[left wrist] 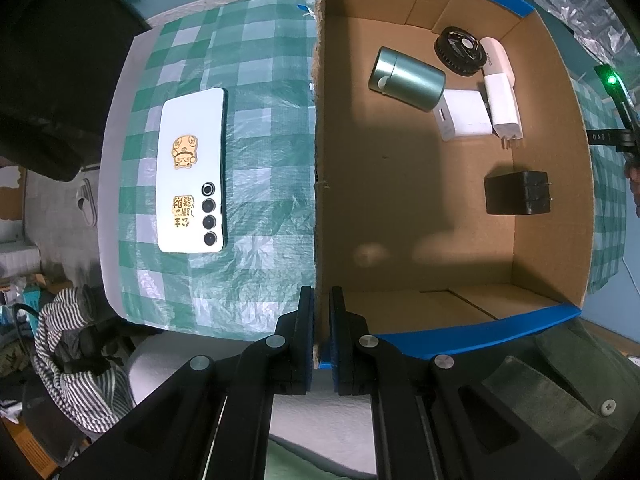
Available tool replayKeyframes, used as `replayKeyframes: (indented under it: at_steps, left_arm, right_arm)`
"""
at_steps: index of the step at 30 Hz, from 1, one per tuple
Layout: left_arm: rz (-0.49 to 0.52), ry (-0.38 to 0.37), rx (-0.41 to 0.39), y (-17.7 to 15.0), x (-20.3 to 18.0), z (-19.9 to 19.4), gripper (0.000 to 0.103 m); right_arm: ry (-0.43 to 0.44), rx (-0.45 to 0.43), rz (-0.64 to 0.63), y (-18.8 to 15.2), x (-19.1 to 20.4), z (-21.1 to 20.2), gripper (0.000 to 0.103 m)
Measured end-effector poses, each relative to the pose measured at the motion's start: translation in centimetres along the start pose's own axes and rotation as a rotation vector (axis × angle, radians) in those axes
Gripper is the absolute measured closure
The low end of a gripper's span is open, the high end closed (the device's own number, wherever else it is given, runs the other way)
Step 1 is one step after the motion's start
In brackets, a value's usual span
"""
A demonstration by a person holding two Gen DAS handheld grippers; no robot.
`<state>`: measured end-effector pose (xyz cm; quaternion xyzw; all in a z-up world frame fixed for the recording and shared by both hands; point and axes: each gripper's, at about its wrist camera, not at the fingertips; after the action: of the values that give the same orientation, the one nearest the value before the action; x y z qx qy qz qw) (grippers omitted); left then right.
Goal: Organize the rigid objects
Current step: 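Close the right gripper on the pink-gold lighter and lift it, then carry the lighter into the box and open the right gripper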
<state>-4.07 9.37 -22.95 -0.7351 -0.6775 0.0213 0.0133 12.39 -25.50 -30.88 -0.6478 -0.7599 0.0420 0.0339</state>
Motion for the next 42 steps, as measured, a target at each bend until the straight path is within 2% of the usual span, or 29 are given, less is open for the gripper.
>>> replayKeyframes:
  at_steps: [10,27,42]
  left_arm:
    - [0.001,0.001,0.000,0.0,0.0,0.0,0.096]
    - [0.008,0.003,-0.005,0.1,-0.2,-0.1,0.096]
    - [0.008,0.002,-0.006,0.0,-0.3,-0.1,0.096]
  right_arm:
    - [0.019,0.005,-0.019,-1.4,0.8,-0.9,0.081]
    - [0.072,-0.061,-0.062,-2.6,3.0,-6.4,0.081]
    - [0.121,-0.163,-0.207,-2.1,8.8,-13.0,0.081]
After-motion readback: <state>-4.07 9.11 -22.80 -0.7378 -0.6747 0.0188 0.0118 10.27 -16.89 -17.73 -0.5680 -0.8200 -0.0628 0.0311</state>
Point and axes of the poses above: each gripper's, at about its wrist camera, not at the fingertips, and z roughly the way its jaws point, x to its left, y to its top, and after that the axes turned 5 degrees about z, right-handed
